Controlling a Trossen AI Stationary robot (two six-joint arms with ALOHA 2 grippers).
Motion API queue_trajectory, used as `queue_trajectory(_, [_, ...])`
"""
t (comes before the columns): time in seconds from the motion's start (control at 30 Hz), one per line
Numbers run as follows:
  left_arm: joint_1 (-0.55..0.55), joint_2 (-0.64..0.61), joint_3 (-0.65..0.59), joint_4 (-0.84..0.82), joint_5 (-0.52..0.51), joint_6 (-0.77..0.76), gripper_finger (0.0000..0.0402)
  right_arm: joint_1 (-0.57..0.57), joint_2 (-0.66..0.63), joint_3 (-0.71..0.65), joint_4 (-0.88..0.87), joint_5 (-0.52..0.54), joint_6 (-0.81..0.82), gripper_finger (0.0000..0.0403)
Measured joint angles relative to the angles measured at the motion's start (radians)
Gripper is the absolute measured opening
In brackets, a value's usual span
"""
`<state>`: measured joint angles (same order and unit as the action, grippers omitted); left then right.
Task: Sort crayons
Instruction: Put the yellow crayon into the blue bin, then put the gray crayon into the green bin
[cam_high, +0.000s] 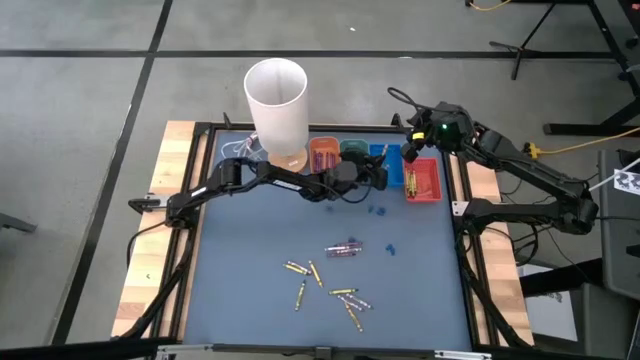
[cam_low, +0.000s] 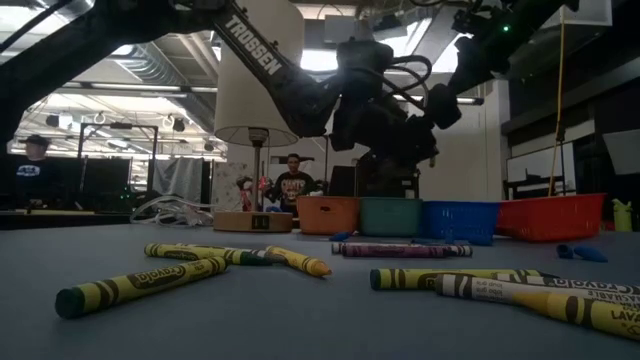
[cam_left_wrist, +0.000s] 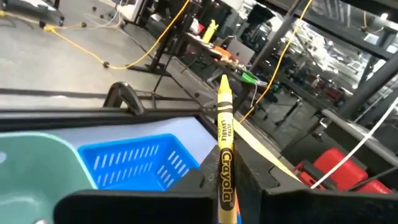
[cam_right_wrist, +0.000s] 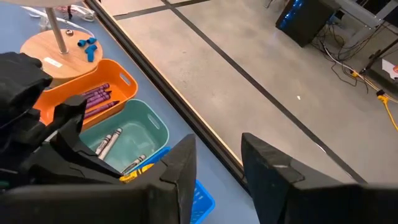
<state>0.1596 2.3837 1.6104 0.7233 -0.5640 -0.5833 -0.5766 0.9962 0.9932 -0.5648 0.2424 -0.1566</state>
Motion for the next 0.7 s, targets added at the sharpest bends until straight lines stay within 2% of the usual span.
queue_trajectory(0.23, [0.000, 0.000, 0.000, -0.008, 0.007, -0.017, 0.0044, 0.000, 0.000, 0.000, 0.000, 0.000, 0.001, 0.0127])
queue_trajectory(0.53, [0.004, 0.000, 0.000, -0.112, 0.008, -0.010, 0.0096, 0.000, 0.001, 0.000, 0.000, -0.001, 0.002, 0.0127])
queue_trajectory(0.6, [0.004, 0.000, -0.001, -0.119, 0.009, 0.026, 0.0103, 0.000, 0.001, 0.000, -0.006, -0.025, 0.020, 0.0127])
queue_trajectory(0.7, [0.004, -0.001, -0.001, -0.109, 0.031, 0.128, 0.0108, 0.000, 0.001, 0.000, -0.012, -0.124, 0.048, 0.0127])
